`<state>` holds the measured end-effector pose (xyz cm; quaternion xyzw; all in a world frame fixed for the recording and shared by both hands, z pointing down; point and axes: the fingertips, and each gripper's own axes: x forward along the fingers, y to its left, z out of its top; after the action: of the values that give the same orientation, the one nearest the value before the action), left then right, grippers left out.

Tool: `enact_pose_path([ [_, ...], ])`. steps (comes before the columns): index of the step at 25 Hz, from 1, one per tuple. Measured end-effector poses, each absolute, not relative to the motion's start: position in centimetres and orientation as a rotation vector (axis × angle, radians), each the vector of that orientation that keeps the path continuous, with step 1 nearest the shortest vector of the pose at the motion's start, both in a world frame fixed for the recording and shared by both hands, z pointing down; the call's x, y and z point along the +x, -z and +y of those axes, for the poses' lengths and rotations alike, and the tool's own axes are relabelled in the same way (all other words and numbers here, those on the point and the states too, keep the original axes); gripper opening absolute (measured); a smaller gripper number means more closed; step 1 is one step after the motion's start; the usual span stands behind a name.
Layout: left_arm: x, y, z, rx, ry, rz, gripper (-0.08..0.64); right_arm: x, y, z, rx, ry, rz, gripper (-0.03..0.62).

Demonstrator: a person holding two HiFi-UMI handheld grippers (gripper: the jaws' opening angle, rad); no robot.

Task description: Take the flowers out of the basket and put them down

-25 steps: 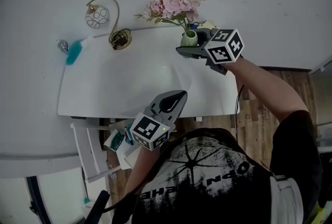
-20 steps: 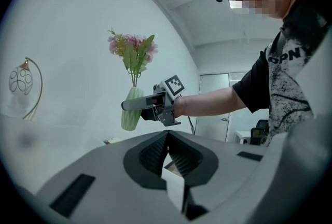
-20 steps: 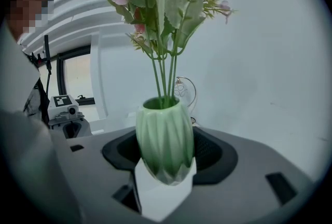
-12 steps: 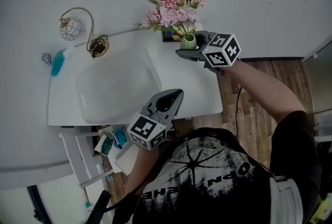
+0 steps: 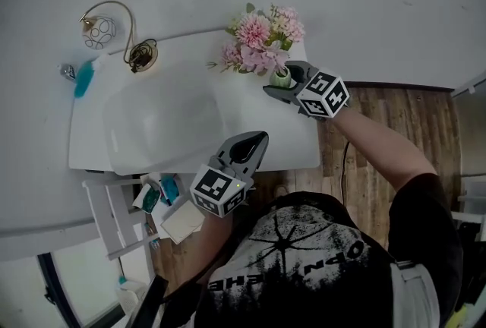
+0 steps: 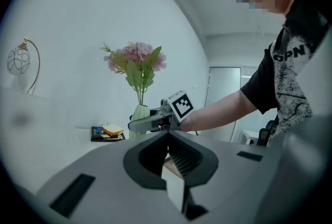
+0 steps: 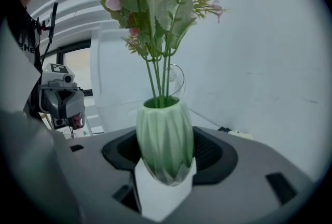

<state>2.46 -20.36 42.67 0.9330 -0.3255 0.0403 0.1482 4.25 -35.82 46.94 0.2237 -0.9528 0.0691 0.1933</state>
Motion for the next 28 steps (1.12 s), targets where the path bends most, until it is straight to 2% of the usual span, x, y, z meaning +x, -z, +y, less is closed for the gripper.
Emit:
enact_pose_path([
  [12,4.0,-45.0,-21.2,2.587,-0.176,-0.970,0.015,5.0,-56.0,-35.4,0.629,-0.234,-2.660,0.276],
  [28,3.5,-48.0,-19.3,2.500,-0.277,-0.975,0.015,3.5,-62.9,-34.6,0.660,-0.283,-2.671,0.276],
])
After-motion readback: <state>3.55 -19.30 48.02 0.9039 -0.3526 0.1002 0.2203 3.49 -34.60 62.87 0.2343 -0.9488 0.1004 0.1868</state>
